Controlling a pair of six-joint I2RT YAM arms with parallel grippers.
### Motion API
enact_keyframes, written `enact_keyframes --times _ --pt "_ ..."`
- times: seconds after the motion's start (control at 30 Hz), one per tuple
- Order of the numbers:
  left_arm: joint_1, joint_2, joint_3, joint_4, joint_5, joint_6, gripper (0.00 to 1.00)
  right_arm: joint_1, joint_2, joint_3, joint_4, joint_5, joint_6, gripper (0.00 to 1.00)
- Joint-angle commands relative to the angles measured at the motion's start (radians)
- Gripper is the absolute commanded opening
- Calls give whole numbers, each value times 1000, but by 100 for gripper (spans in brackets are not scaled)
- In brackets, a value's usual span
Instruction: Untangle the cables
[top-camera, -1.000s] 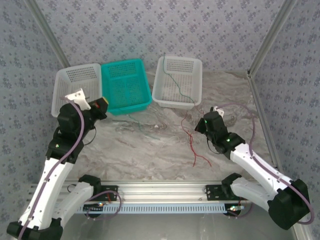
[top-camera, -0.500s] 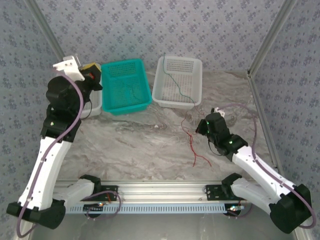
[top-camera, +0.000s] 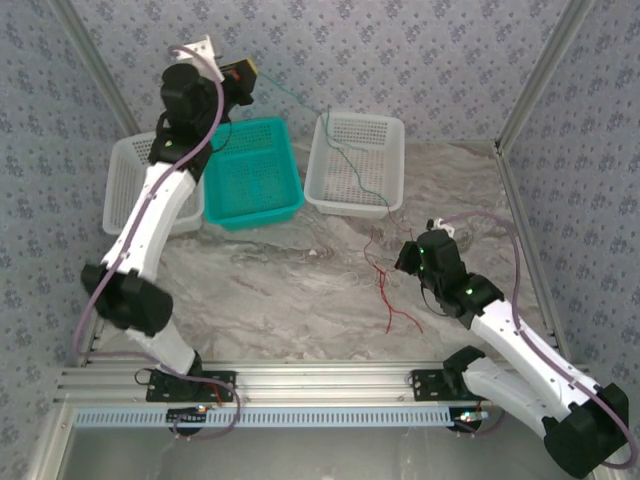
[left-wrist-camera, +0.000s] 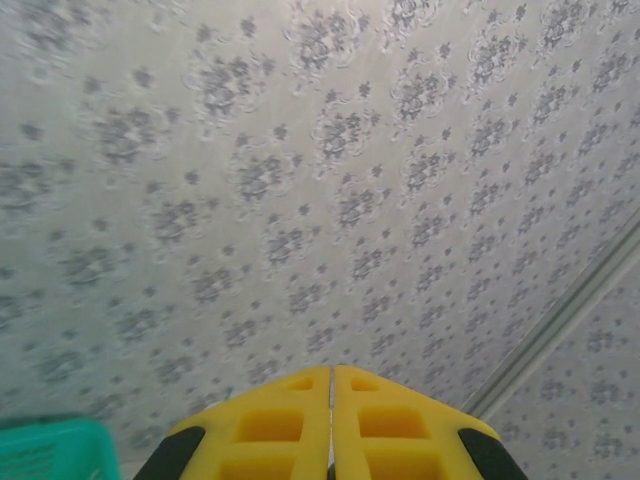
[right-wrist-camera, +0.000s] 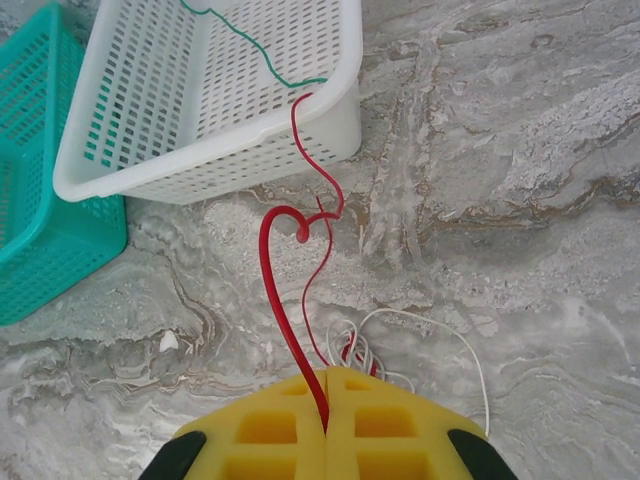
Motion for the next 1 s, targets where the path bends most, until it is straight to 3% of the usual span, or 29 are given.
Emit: enact_keyframes --times 0.0,0.1,0.3,0.37,0.43,0.5,0.8,0.97 --pt "-29 155 153 102 113 -77 0 0 -21 -20 -39 -21 11 0" --pt "-69 357 401 -57 125 -23 0 5 -32 -21 -49 -47 27 0" --pt "-141 803 1117 -511 20 146 0 29 -82 -26 -93 -43 38 0" --pt "-139 886 1225 -558 29 125 20 32 -98 -26 -111 -39 38 0" --pt "-138 904 1230 -587 50 123 44 34 -113 -26 -126 -37 34 0" --pt "-139 897 1228 -622 66 137 58 33 -121 -27 -134 -32 32 0" --pt "-141 734 1204 -804 56 245 73 35 -114 -21 -122 -32 28 0" --pt "-126 556 985 -831 49 357 98 36 -114 -15 -124 -32 21 0"
